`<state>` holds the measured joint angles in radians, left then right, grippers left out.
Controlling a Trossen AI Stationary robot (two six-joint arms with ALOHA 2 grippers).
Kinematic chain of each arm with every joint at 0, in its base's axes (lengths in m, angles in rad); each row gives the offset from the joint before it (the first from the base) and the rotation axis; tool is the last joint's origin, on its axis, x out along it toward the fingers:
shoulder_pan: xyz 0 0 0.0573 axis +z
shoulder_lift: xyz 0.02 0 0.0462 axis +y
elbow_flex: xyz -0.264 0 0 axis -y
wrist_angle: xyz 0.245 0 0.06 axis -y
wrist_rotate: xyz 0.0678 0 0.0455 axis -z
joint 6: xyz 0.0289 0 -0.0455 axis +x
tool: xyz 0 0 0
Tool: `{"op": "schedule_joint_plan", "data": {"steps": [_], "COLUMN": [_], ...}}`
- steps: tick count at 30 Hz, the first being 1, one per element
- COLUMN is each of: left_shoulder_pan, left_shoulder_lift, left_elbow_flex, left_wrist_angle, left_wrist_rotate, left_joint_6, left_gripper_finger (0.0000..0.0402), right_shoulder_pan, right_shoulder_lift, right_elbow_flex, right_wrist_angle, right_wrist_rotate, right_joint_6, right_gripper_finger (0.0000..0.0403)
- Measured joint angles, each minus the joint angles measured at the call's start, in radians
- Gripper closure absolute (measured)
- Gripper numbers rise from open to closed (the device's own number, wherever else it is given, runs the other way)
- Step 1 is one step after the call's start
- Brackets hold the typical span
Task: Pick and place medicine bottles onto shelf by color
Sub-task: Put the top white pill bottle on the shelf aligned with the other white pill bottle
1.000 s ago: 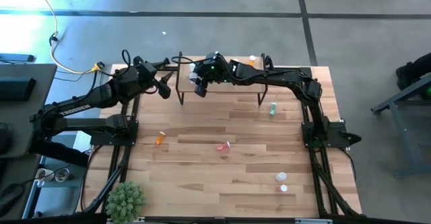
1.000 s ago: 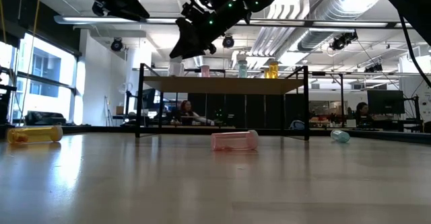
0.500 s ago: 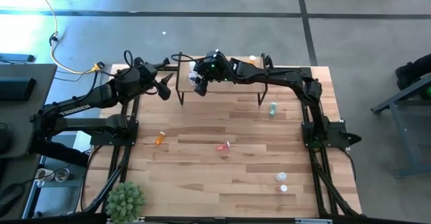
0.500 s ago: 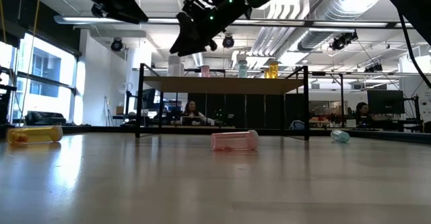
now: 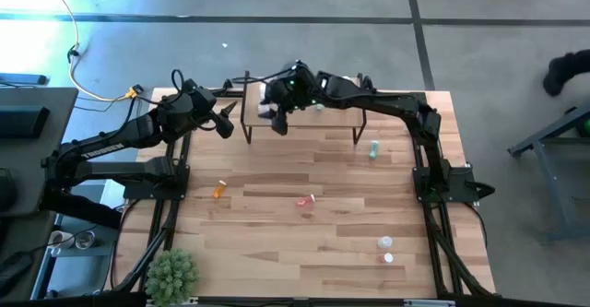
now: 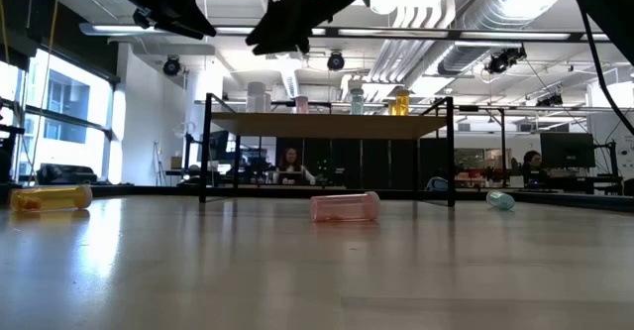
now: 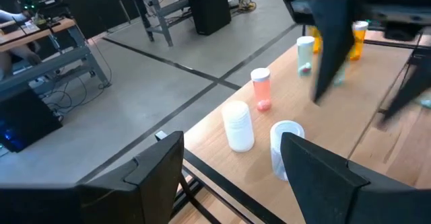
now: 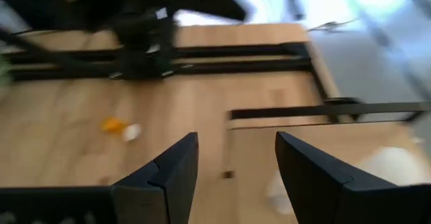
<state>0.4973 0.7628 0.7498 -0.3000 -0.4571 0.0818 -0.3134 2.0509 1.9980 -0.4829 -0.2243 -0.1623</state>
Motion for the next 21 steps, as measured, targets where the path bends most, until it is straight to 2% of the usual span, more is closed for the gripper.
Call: {"op": "schedule_joint_plan", "data": {"steps": [4, 21], "left_shoulder_pan": [0.000, 0.000], "left_shoulder_lift": [0.000, 0.000], "left_elbow_flex": [0.000, 0.000], "left_wrist_angle": [0.000, -0.002], "left_wrist_rotate": [-0.001, -0.004], "left_joint_6": [0.000, 0.000], "left_gripper_finger": [0.0165, 0.0165], "right_shoulder_pan": [0.005, -0.001], "right_shoulder_lift": [0.011, 0.115], "right_elbow_flex": [0.000, -0.002], "right_wrist_angle": [-0.025, -0.081], "right_wrist_rotate": [-0.057, -0.010], "right_joint_6": [-0.027, -0.055], "right_gripper_finger": [0.0215, 0.0215]}}
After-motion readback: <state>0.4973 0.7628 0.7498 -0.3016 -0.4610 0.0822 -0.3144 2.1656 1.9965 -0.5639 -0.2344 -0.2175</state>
